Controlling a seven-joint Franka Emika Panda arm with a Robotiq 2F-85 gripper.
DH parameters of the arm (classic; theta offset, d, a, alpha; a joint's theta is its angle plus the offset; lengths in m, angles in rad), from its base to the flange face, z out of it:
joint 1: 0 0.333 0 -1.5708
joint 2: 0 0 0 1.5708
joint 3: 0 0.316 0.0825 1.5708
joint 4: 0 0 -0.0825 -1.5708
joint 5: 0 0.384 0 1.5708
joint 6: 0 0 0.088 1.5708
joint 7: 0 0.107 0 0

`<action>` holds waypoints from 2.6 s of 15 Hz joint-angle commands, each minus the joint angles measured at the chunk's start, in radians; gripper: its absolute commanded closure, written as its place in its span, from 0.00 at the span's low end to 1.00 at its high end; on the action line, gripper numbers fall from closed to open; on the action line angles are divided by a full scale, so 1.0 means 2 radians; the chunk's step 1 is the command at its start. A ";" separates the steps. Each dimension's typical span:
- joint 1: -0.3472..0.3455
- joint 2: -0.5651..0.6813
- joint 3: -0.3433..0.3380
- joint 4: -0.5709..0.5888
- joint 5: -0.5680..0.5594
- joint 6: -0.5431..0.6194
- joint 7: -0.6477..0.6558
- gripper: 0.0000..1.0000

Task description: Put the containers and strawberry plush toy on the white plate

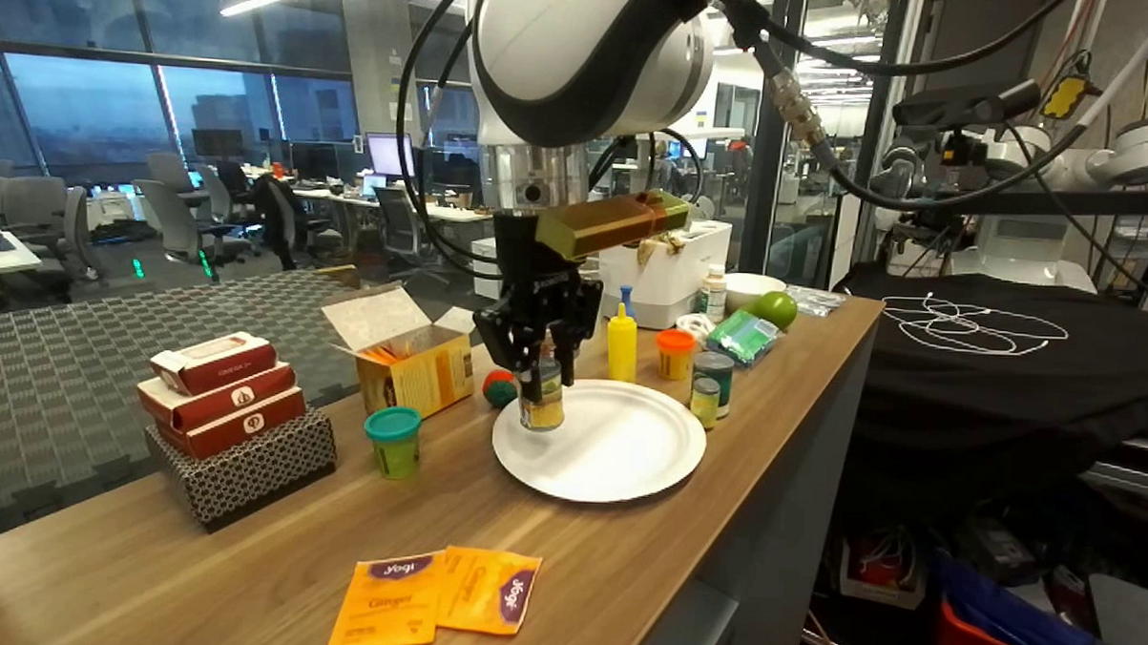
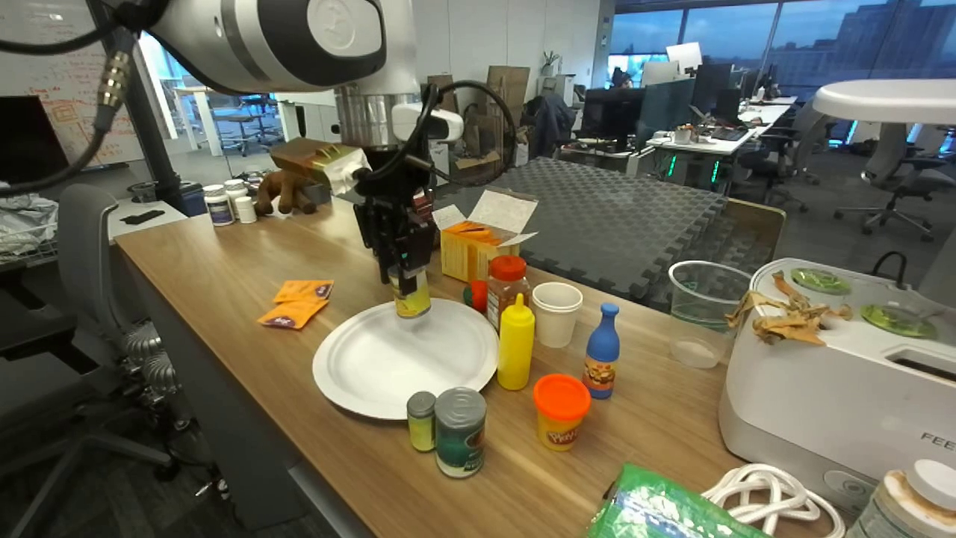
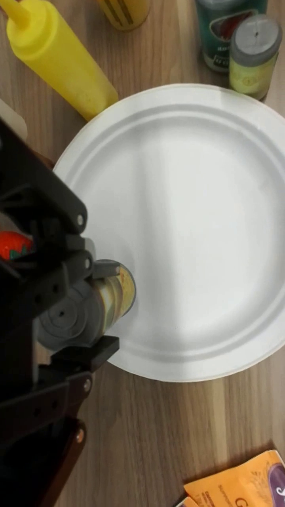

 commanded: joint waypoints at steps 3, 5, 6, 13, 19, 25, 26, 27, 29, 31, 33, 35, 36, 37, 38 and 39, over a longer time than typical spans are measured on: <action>-0.015 0.001 0.009 -0.010 0.044 0.032 -0.005 0.83; -0.015 0.001 0.007 -0.014 0.045 0.037 -0.005 0.83; -0.016 0.000 0.007 -0.016 0.045 0.041 -0.006 0.83; -0.015 0.000 0.006 -0.026 0.042 0.046 -0.007 0.83; -0.013 -0.003 0.003 -0.033 0.035 0.045 -0.007 0.20; -0.001 -0.012 -0.002 -0.026 0.010 0.037 0.000 0.00; 0.002 -0.014 -0.002 -0.018 0.001 0.032 -0.001 0.00; 0.004 -0.016 0.001 -0.012 -0.004 0.029 -0.004 0.00; 0.009 -0.017 0.009 0.006 -0.006 0.021 -0.012 0.00; 0.018 -0.013 0.016 0.028 -0.011 0.016 -0.016 0.00; 0.023 -0.005 0.027 0.051 -0.004 0.008 -0.029 0.00; 0.029 0.007 0.038 0.072 -0.003 -0.010 -0.050 0.00; 0.030 0.015 0.043 0.079 -0.002 -0.017 -0.062 0.00; 0.032 0.022 0.047 0.085 -0.003 -0.024 -0.071 0.00; 0.033 0.031 0.050 0.090 -0.003 -0.028 -0.079 0.00; 0.036 0.040 0.051 0.096 -0.004 -0.034 -0.085 0.00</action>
